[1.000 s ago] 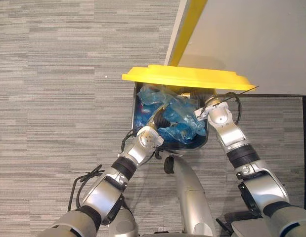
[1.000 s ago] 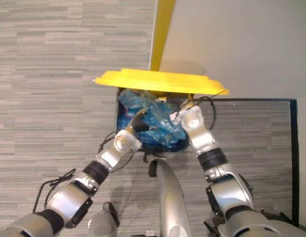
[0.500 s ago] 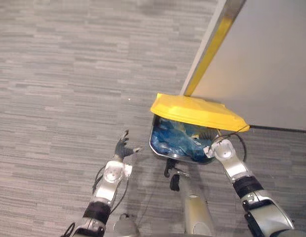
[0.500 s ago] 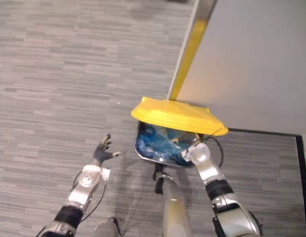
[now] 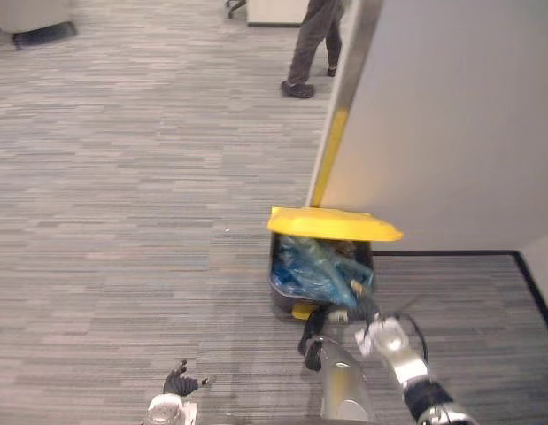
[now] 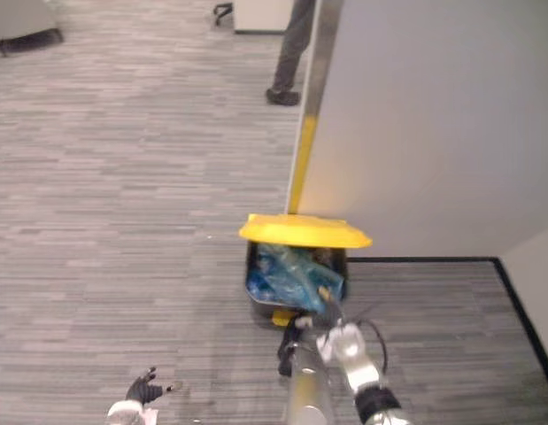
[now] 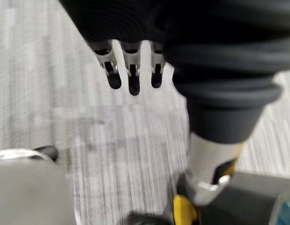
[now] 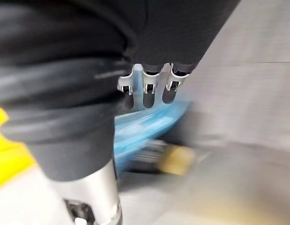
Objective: Gather rubbish on tea table into small bin, then transfer packed bag to large trash can.
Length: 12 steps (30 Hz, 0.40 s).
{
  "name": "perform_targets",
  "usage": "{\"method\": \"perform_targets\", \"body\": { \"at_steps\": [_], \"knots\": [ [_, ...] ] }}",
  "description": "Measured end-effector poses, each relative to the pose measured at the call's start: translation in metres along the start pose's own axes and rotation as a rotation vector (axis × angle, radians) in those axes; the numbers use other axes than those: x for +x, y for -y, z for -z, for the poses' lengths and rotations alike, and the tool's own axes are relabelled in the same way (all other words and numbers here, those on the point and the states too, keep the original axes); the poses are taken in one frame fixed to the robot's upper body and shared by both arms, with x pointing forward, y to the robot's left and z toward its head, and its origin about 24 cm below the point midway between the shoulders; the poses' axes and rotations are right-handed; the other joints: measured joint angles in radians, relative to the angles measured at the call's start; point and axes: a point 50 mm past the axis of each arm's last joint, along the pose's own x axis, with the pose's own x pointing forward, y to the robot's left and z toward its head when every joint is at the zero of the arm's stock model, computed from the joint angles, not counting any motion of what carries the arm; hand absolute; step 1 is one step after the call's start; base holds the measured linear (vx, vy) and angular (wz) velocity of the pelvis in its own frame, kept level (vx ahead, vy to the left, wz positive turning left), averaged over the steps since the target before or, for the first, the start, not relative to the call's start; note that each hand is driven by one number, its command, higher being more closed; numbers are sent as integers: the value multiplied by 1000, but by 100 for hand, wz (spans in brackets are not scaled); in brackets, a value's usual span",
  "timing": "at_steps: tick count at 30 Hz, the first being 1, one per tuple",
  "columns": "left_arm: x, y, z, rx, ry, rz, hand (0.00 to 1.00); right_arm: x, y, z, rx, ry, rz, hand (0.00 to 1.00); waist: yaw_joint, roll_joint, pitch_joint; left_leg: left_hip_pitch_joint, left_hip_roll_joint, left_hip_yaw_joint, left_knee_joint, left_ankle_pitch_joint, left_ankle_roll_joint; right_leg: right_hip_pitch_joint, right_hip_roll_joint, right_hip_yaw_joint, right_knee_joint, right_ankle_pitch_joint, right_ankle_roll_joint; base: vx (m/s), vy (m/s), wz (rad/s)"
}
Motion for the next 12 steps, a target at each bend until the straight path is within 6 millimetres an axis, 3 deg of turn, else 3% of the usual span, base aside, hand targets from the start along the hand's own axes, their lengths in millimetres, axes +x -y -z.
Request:
{"method": "perform_targets", "body": {
  "at_steps": [1, 2, 3, 4, 5, 7, 8, 12],
  "knots": [
    [1, 1, -1, -4, -3, 3, 0, -1, 0, 10, 31, -43, 10, 0, 1, 20, -3, -20, 1, 4, 6, 1, 5, 21, 34, -4, -90, 7, 2, -116, -40, -64],
    [0, 10, 3, -18, -25, 23, 0, 1, 8, 13, 54, -65, 41, 0, 9, 71, -19, -52, 46, 10, -6, 10, 18, 47, 98, 11, -207, 24, 10, -115, -36, -48],
    [1, 21, 0, -43, -29, 47, 0, 0, 15, 21, 103, -110, 84, 0, -2, 89, -22, -67, 62, 41, -18, 39, 3, 56, 101, 17, -88, -28, 1, -64, -45, -22],
    [1, 25, -3, -60, -22, 52, 0, -4, 17, 34, 129, -156, 102, 0, -5, 78, -33, -58, 44, 31, -29, 62, 7, 92, 90, 36, -69, -83, 19, -44, -111, -15],
    [3, 30, -8, -69, -19, 62, 0, -9, 14, 51, 141, -217, 115, 0, 3, 76, -46, -60, 34, 32, -54, 79, 5, 164, 134, 73, -238, -107, 6, -61, -89, -31],
    [1, 43, -5, -91, -38, 88, 0, -9, 18, 52, 160, -229, 144, 0, 10, 112, -68, -94, 67, 48, -68, 100, 21, 182, 196, 89, -387, -11, -7, -111, -56, -59],
    [0, 47, -4, -98, -44, 96, 0, -8, 14, 51, 202, -228, 150, 0, 8, 112, -73, -111, 68, 54, -69, 123, 35, 184, 210, 103, -447, 30, -10, -94, -33, -57],
    [3, 42, -6, -132, -56, 77, 0, -11, 16, 59, 282, -264, 190, 0, 7, 110, -76, -128, 69, 53, -72, 157, 26, 233, 230, 126, -620, 139, 0, -80, -2, -17]
  ]
}}
